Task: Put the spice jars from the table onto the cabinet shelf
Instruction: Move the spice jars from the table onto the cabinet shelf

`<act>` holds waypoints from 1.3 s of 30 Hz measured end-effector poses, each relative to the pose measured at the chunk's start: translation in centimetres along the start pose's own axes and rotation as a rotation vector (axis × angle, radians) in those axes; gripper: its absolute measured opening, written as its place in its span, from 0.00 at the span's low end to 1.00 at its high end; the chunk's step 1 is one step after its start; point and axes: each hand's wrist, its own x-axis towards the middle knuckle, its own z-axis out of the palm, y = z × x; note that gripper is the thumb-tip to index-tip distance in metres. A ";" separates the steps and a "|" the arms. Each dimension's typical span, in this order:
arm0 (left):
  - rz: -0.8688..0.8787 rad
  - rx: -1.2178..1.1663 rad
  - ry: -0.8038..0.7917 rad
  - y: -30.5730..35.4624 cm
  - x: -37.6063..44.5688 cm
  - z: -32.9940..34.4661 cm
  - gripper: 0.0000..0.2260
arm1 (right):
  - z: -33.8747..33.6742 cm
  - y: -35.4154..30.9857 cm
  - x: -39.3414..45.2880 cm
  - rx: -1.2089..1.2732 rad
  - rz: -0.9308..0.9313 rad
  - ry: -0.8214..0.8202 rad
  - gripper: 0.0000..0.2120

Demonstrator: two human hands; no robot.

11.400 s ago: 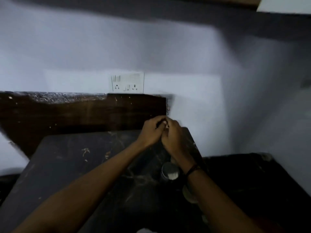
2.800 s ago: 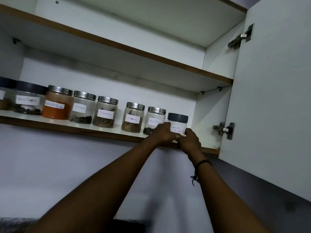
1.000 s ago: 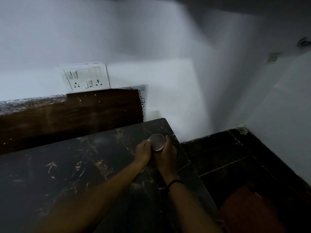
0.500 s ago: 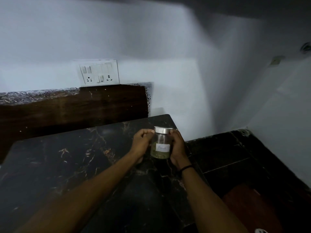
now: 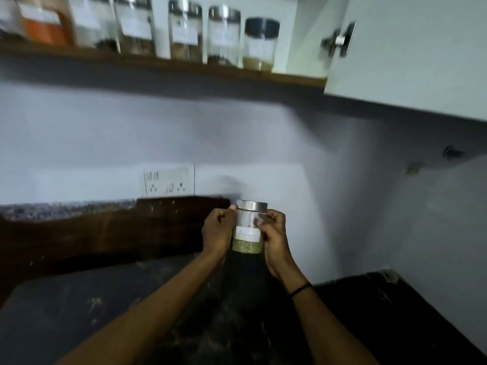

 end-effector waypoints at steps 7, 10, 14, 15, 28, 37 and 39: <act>0.328 -0.041 0.041 14.1 4.0 1.5 0.14 | 2.9 -14.0 4.4 -0.161 -0.349 -0.070 0.25; 0.515 -0.042 0.026 19.8 4.9 1.7 0.14 | 4.3 -19.1 6.4 -0.138 -0.516 -0.009 0.24; 0.724 -0.020 0.030 24.0 5.2 2.5 0.09 | 5.6 -22.7 8.0 -0.097 -0.621 0.122 0.15; 0.750 -0.029 0.000 25.2 5.6 2.8 0.08 | 5.9 -23.8 8.6 -0.124 -0.660 0.155 0.13; 0.705 0.297 -0.134 32.8 14.8 11.3 0.20 | 4.3 -31.6 18.7 -0.522 -0.645 0.301 0.19; 0.656 0.523 -0.245 32.4 18.6 14.0 0.14 | 3.5 -31.6 24.8 -0.787 -0.603 0.347 0.15; 0.638 0.598 -0.247 32.6 18.8 14.2 0.14 | 3.7 -31.4 25.5 -0.821 -0.576 0.348 0.14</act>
